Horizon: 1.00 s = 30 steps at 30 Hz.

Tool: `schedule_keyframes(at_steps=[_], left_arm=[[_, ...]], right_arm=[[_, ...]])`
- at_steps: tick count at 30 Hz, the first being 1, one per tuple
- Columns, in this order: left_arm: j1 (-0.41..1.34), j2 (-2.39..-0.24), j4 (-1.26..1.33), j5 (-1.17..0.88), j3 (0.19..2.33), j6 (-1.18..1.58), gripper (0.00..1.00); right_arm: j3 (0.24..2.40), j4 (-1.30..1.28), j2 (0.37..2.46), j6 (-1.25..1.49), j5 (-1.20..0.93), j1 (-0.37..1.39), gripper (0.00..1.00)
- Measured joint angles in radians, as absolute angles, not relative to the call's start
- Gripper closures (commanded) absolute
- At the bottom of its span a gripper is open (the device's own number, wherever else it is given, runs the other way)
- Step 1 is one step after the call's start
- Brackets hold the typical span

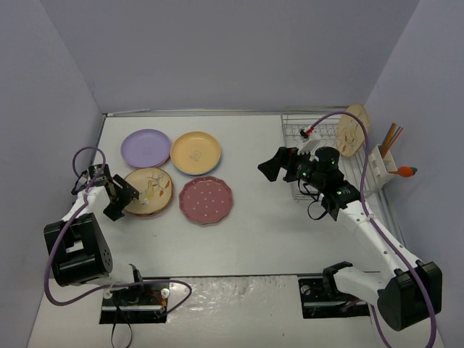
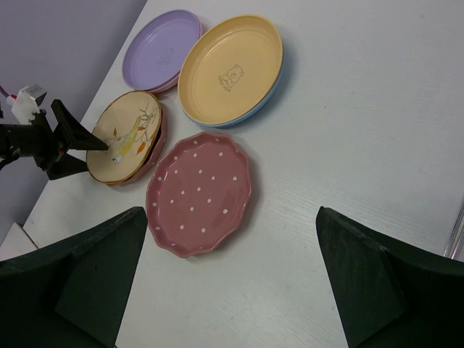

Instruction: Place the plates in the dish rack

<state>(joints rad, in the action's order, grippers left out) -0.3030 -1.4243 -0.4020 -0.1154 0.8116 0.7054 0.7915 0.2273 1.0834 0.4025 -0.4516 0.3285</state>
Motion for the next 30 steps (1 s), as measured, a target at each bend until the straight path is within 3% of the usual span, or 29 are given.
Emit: schedule_keyframes(at_steps=[5, 15, 19, 30], left_arm=[[-0.303, -1.445, -0.383, -0.129, 0.811, 0.707, 0.49], [-0.316, -1.439, -0.386, -0.117, 0.805, 0.710, 0.94], [-0.315, -1.431, -0.397, -0.115, 0.805, 0.711, 1.00], [-0.315, -1.351, -0.501, -0.139, 0.805, 0.724, 1.00]], right_arm=[[0.774, 0.228, 1.074, 0.393, -0.453, 0.331, 0.00], [0.766, 0.228, 1.065, 0.385, -0.454, 0.336, 0.00], [0.765, 0.228, 1.058, 0.385, -0.453, 0.336, 0.00], [0.765, 0.228, 1.058, 0.386, -0.454, 0.348, 0.00]])
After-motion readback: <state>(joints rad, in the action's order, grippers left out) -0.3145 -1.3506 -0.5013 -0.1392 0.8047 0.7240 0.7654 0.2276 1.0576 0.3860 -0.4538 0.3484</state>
